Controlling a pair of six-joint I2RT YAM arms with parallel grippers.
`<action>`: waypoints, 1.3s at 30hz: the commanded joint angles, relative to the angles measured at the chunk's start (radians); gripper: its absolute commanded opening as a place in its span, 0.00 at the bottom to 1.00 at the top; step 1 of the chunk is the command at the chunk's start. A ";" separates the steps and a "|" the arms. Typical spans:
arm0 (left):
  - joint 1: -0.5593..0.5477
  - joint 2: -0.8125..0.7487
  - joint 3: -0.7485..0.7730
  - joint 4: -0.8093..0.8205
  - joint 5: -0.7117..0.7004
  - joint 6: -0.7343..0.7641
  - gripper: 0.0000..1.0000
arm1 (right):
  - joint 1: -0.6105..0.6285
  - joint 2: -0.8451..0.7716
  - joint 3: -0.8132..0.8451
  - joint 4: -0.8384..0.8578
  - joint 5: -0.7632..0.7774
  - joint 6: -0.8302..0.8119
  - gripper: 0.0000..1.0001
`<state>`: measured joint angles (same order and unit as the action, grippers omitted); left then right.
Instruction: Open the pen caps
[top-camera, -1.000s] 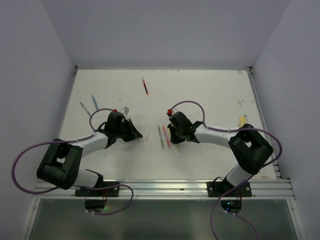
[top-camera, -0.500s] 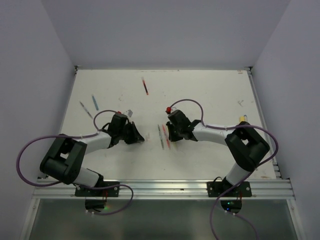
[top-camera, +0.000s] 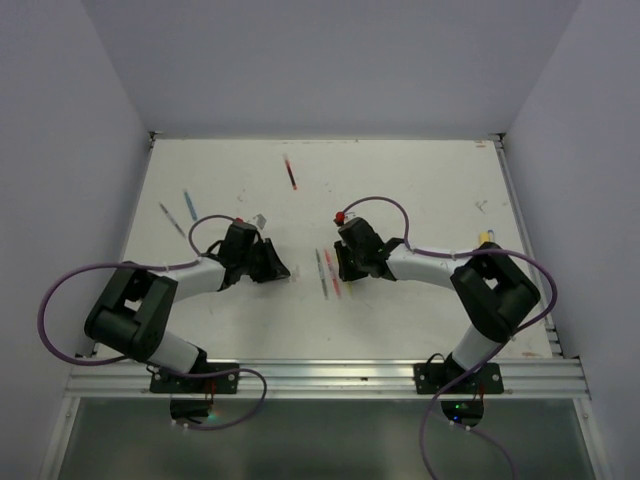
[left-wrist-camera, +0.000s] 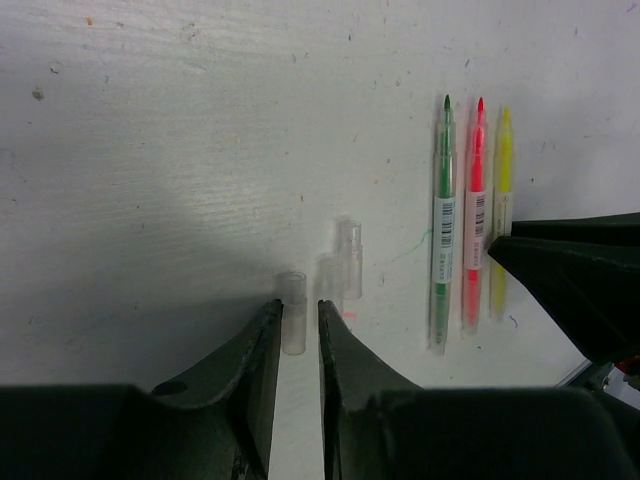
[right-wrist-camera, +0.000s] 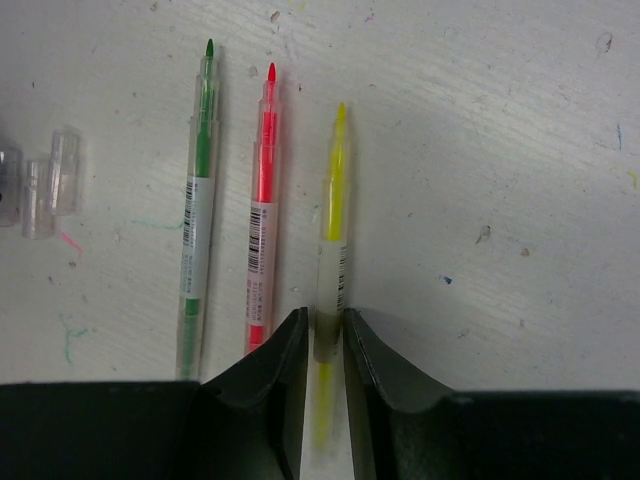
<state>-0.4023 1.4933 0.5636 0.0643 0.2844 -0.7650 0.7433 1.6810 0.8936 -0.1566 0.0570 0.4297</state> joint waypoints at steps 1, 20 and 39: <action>0.002 0.008 0.019 -0.026 -0.042 0.030 0.24 | -0.009 -0.003 0.002 0.017 0.003 -0.009 0.25; 0.036 -0.211 0.021 -0.063 -0.054 0.016 0.36 | -0.012 -0.020 0.016 0.023 -0.013 -0.006 0.30; 0.074 -0.551 -0.007 -0.096 -0.240 0.010 0.55 | -0.021 0.331 0.678 -0.044 0.095 -0.198 0.50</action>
<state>-0.3408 0.9653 0.5396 -0.0448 0.1173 -0.7731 0.7277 1.9148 1.4391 -0.1959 0.1165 0.2878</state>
